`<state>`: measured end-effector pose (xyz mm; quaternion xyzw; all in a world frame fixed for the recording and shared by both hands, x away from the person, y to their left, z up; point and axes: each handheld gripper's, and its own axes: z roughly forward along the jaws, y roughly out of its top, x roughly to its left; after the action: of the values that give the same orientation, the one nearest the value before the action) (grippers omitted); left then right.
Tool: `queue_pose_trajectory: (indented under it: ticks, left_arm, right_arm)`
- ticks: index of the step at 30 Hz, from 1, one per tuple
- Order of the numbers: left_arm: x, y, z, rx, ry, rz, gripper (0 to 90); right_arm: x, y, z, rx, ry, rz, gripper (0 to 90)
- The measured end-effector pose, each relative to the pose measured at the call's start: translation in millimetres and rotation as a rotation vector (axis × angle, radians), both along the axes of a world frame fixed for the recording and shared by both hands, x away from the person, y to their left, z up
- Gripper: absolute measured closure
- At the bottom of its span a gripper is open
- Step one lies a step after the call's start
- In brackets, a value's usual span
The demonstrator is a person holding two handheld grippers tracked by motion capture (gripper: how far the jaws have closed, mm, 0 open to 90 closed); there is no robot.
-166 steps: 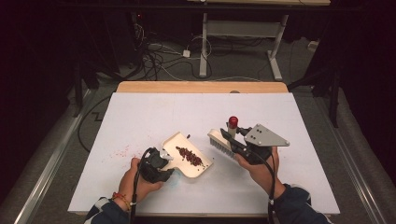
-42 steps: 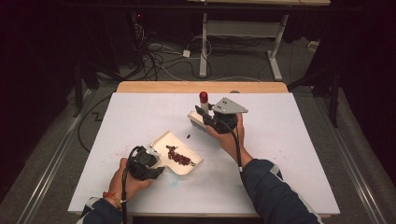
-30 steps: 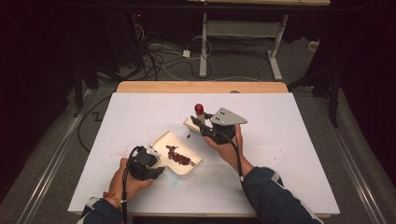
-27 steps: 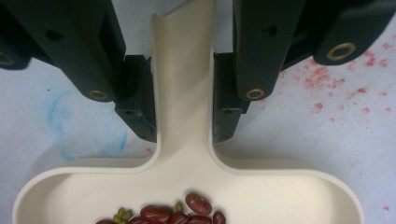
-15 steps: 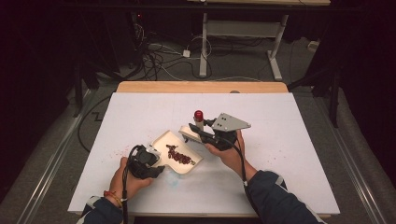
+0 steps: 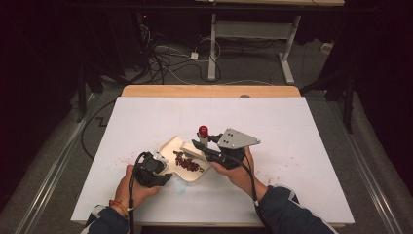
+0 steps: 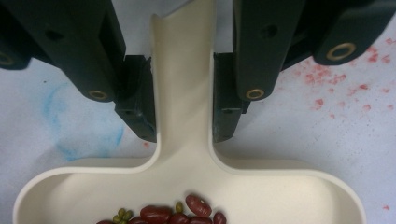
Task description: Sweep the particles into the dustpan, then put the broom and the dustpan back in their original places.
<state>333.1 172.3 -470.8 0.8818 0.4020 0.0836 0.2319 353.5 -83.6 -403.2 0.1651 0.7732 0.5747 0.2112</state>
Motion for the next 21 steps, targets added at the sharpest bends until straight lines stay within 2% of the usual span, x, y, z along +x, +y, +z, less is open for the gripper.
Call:
queue_pose_trajectory:
  ticks: [2,9,16,21]
  left_arm:
    - [-0.4,0.0,0.3,0.000,-0.001,0.001,63.8]
    - [-0.3,0.2,-0.1,-0.002,-0.001,0.001,63.8]
    - [-1.0,1.1,-1.2,-0.006,0.002,0.003,63.8]
    - [-0.9,1.1,-0.9,-0.004,0.001,0.001,63.8]
  right_arm:
    - [-4.8,3.1,0.8,-0.015,-0.009,0.005,69.1]
    - [-12.3,8.8,1.7,-0.019,-0.002,0.049,69.2]
    - [-7.2,3.1,8.6,0.006,0.006,0.021,69.4]
    - [-0.8,-2.3,16.3,0.030,-0.016,-0.012,69.4]
